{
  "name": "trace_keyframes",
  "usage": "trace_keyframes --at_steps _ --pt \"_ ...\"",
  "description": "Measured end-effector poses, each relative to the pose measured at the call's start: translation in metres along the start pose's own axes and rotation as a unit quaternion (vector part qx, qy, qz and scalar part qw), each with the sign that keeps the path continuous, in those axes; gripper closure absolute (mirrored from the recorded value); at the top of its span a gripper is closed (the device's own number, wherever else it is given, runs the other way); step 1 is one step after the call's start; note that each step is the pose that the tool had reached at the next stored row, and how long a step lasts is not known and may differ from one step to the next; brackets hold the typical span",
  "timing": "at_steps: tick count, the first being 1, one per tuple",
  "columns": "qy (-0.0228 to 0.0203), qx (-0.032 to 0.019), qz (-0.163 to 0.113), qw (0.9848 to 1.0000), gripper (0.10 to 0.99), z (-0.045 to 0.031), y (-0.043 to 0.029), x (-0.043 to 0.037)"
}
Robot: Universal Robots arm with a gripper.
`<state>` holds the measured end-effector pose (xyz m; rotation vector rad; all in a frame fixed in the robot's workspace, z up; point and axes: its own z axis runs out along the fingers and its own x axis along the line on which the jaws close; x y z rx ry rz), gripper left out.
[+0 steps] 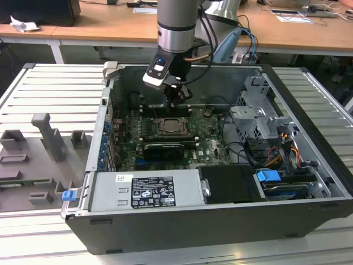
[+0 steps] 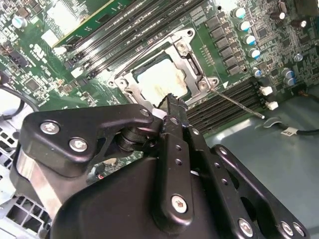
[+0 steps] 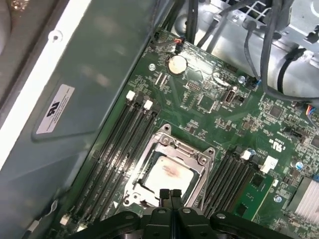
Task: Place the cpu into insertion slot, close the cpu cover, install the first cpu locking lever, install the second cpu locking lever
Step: 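Install the first cpu locking lever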
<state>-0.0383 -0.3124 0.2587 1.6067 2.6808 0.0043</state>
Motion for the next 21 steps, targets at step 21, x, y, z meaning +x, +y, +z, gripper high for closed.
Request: trace_keyframes --at_steps 21 --pt "0.0018 -0.0021 -0.167 0.9859 0.98 0.0 0.0 0.0"
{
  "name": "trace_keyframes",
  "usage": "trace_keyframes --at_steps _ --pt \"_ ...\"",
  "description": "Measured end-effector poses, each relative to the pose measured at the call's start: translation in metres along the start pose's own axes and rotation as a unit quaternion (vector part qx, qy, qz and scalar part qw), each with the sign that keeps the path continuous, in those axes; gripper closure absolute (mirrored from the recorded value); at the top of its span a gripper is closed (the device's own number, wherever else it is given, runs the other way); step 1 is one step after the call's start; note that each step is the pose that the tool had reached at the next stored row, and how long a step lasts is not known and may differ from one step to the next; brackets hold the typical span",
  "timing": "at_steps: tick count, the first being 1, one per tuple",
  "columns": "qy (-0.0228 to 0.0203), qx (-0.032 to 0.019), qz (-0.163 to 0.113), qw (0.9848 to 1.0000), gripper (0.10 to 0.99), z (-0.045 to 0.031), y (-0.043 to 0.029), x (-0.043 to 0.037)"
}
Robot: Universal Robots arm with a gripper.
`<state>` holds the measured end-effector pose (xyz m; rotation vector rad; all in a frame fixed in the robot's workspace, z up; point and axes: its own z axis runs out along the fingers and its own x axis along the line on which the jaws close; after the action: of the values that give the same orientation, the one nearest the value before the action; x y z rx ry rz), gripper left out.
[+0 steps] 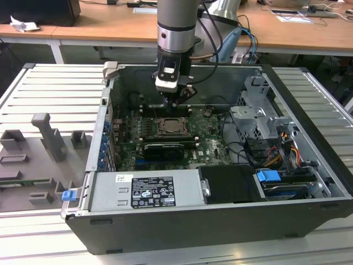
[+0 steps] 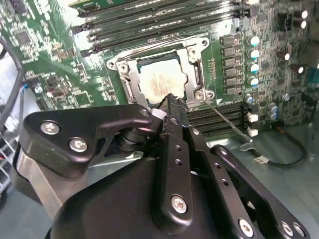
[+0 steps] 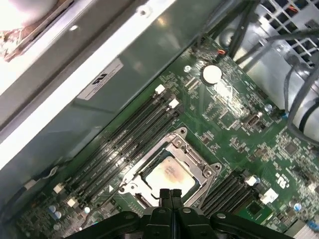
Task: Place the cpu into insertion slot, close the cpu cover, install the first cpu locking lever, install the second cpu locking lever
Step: 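Install the first cpu locking lever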
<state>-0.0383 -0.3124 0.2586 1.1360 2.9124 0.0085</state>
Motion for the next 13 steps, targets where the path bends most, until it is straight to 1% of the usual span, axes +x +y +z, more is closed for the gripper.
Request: trace_keyframes --at_steps 1,2,3,5,6,7,8,9,10,11,13 --pt "0.0002 -0.0002 -0.016 0.9999 0.98 0.0 0.0 0.0" --pt "0.0003 -0.0003 -0.025 0.9997 0.98 0.0 0.0 0.0" --pt "0.0004 -0.0005 -0.04 0.9992 0.98 0.0001 0.0 0.0" --pt "0.0006 -0.0007 -0.06 0.9982 0.98 0.0001 0.0 0.0" --pt "0.0009 -0.0011 -0.087 0.9962 0.98 0.0001 0.0 0.0" --pt "0.0011 -0.0013 -0.103 0.9947 0.98 0.0001 0.0 0.0" --pt "0.0014 -0.0016 -0.13 0.9915 0.98 0.0001 0.0 0.0" --pt "0.0015 -0.0017 -0.14 0.9901 0.98 0.0001 0.0 0.0" --pt "0.0016 -0.0019 -0.153 0.9882 0.98 0.0001 0.0 0.0" --pt "0.0017 -0.002 -0.16 0.9872 0.98 0.0001 0.0 0.0" --pt "0.002 -0.0023 -0.19 0.9818 0.98 0.0001 0.0 0.0"
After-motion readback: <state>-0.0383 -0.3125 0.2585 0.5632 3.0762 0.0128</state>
